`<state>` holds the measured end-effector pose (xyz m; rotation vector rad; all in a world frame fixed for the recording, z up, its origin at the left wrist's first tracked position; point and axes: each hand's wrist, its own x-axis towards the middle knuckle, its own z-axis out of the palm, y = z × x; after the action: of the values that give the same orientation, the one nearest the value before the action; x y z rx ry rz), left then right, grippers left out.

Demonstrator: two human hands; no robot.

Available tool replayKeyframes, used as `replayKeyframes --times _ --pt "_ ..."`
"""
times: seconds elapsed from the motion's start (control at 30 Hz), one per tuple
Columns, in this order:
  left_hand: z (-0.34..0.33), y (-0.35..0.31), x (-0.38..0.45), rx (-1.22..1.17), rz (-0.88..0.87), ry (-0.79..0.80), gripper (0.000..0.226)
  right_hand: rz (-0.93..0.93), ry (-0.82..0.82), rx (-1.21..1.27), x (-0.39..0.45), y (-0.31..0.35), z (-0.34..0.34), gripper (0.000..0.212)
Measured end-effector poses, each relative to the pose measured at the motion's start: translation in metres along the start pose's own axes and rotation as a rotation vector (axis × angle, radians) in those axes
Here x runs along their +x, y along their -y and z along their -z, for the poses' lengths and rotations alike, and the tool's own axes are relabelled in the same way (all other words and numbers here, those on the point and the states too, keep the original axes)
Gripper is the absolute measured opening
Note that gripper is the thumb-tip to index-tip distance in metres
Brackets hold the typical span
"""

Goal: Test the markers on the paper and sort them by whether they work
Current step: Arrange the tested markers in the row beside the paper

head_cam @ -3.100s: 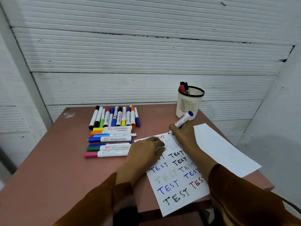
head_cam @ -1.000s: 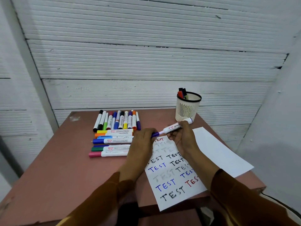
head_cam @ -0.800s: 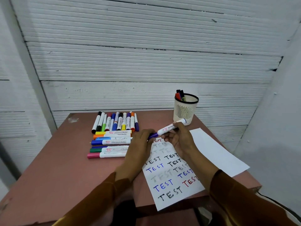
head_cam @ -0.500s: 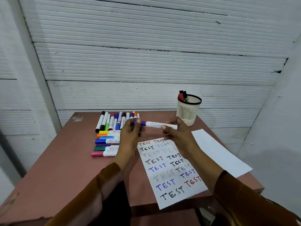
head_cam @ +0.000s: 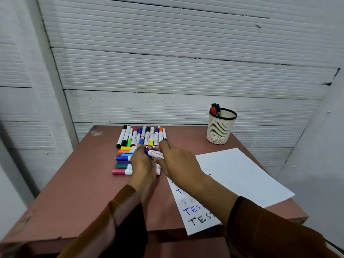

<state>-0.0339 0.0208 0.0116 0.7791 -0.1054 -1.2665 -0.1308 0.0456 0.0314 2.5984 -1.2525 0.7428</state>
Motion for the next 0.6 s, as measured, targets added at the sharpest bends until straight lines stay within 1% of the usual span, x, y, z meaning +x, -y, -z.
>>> replayKeyframes --times 0.07,0.17,0.23,0.27,0.3,0.33,0.4,0.43,0.47,0.5,0.53,0.6 --pt "0.001 -0.004 0.001 -0.030 -0.015 -0.010 0.036 -0.072 -0.017 0.140 0.001 0.004 0.000 0.029" --pt "0.004 -0.007 0.005 -0.053 -0.089 -0.020 0.031 -0.333 -0.005 0.506 0.007 0.008 -0.002 0.027" --pt "0.010 -0.008 0.005 0.051 -0.174 -0.047 0.031 -0.551 0.065 0.783 0.012 0.007 -0.007 0.026" --pt "0.014 -0.009 0.006 0.132 -0.227 -0.047 0.030 -0.623 0.111 0.902 0.013 0.006 -0.009 0.028" --pt "0.020 -0.011 0.006 0.235 -0.282 -0.037 0.029 -0.644 0.159 0.965 0.013 0.004 -0.010 0.028" --pt "0.028 -0.014 0.007 0.352 -0.335 -0.018 0.028 -0.627 0.203 0.970 0.012 0.002 -0.011 0.025" --pt "0.044 -0.024 0.008 0.608 -0.480 0.038 0.022 -0.562 0.269 0.920 0.009 -0.004 -0.013 0.015" --pt "0.051 -0.029 0.007 0.705 -0.573 0.061 0.016 -0.534 0.294 0.892 0.007 -0.007 -0.014 0.012" --pt "0.057 -0.033 0.006 0.759 -0.672 0.073 0.008 -0.506 0.312 0.867 0.005 -0.008 -0.017 0.014" --pt "0.062 -0.036 0.004 0.792 -0.761 0.080 0.005 -0.478 0.324 0.845 0.003 -0.009 -0.020 0.017" --pt "0.065 -0.038 0.002 0.821 -0.830 0.083 0.009 -0.451 0.326 0.833 0.002 -0.007 -0.024 0.019" --pt "0.067 -0.036 0.003 0.852 -0.881 0.107 0.014 -0.403 0.307 0.827 -0.002 -0.004 -0.031 0.020"
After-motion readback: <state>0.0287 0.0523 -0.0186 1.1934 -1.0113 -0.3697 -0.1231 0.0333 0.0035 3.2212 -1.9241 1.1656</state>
